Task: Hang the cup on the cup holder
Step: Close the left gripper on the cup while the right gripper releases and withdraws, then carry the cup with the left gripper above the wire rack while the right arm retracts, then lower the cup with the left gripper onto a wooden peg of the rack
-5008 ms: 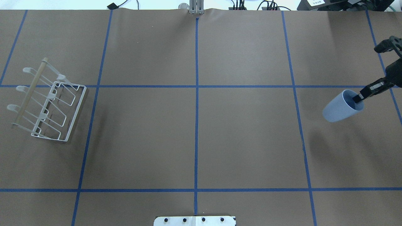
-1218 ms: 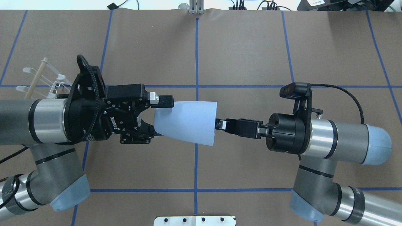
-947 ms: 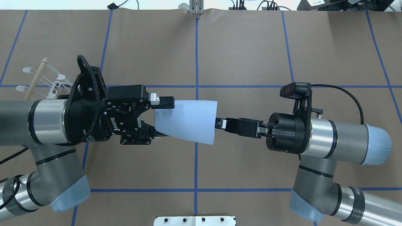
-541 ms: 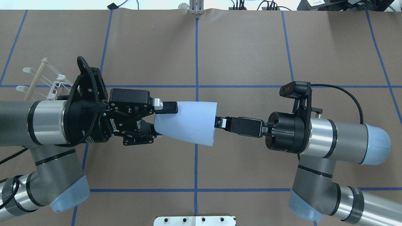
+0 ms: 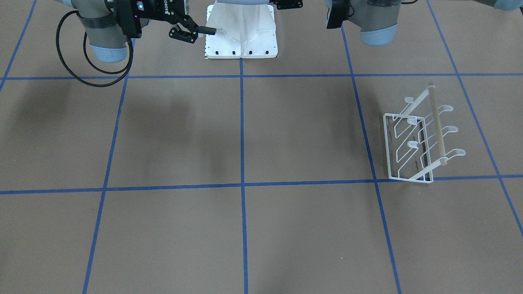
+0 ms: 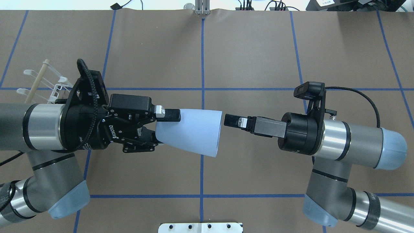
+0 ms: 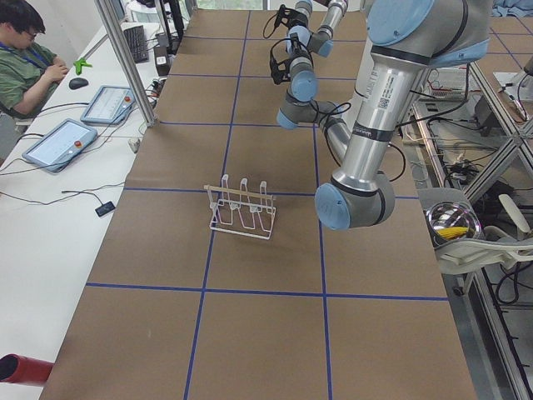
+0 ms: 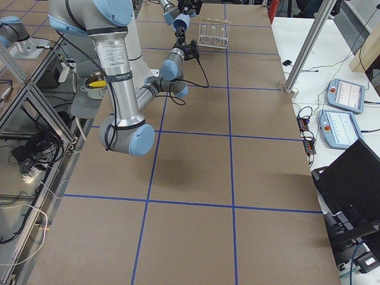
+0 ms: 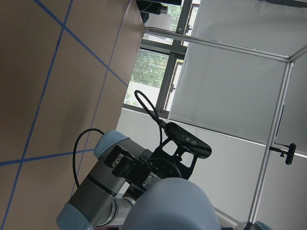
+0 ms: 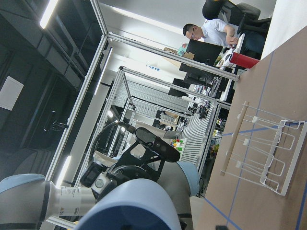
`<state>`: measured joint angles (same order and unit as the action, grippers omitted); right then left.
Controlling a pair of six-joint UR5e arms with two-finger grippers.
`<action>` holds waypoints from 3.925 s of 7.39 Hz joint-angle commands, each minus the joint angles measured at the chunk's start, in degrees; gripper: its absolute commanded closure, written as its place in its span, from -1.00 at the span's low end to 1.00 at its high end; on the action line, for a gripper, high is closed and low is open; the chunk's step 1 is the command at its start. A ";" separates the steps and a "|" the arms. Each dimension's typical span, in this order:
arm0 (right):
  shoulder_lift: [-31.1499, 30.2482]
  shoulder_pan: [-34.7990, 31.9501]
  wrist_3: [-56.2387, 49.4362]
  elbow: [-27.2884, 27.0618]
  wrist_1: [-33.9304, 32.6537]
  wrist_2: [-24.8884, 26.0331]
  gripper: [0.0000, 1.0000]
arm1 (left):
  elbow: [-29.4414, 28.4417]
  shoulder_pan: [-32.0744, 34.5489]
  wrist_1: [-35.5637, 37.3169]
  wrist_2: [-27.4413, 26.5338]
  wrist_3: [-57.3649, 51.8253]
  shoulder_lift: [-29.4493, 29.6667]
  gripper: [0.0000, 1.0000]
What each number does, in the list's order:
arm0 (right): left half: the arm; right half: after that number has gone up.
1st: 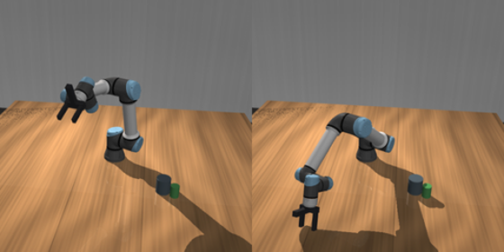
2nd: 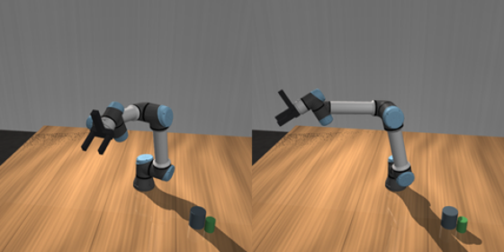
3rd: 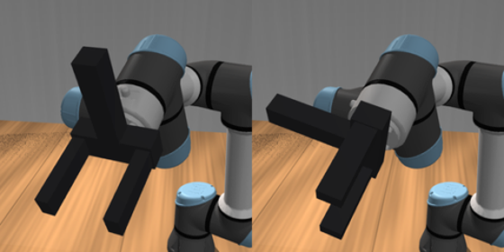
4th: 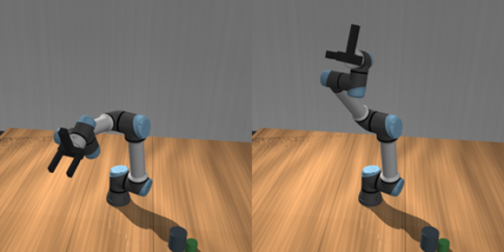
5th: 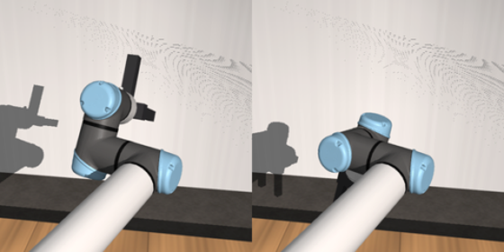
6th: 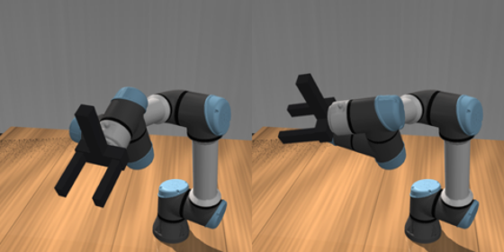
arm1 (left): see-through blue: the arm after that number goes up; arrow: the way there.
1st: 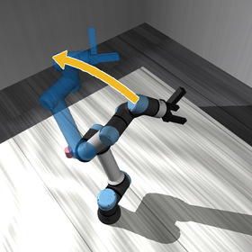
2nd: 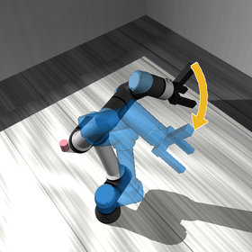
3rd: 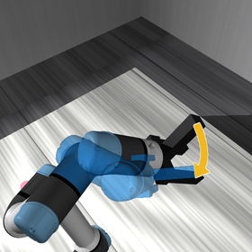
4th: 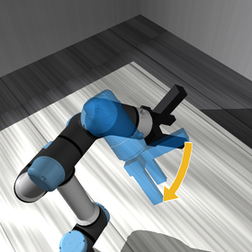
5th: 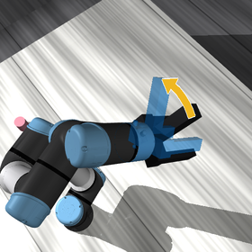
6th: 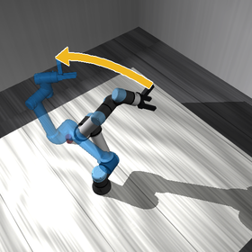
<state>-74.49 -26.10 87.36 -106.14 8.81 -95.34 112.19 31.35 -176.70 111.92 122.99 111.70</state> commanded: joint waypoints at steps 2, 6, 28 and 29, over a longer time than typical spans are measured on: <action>-8.55 -14.34 -4.10 1.10 -5.27 -6.55 -1.00 | -0.57 6.59 2.49 2.52 -0.56 -0.34 1.00; -8.82 -29.77 -27.46 5.85 -26.23 -13.56 -1.00 | -0.57 17.58 11.45 3.41 -14.50 -2.78 1.00; -15.07 -49.92 -64.77 5.86 -93.27 -36.49 -1.00 | -0.48 30.63 95.84 6.75 -82.12 -1.93 1.00; -15.59 -49.92 -64.77 5.86 -93.36 -36.58 -1.00 | -0.83 30.35 95.84 6.74 -82.12 -1.92 1.00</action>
<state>-89.67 -76.06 22.59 -100.30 -84.39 -131.83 111.86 62.57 -80.85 119.38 40.90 109.73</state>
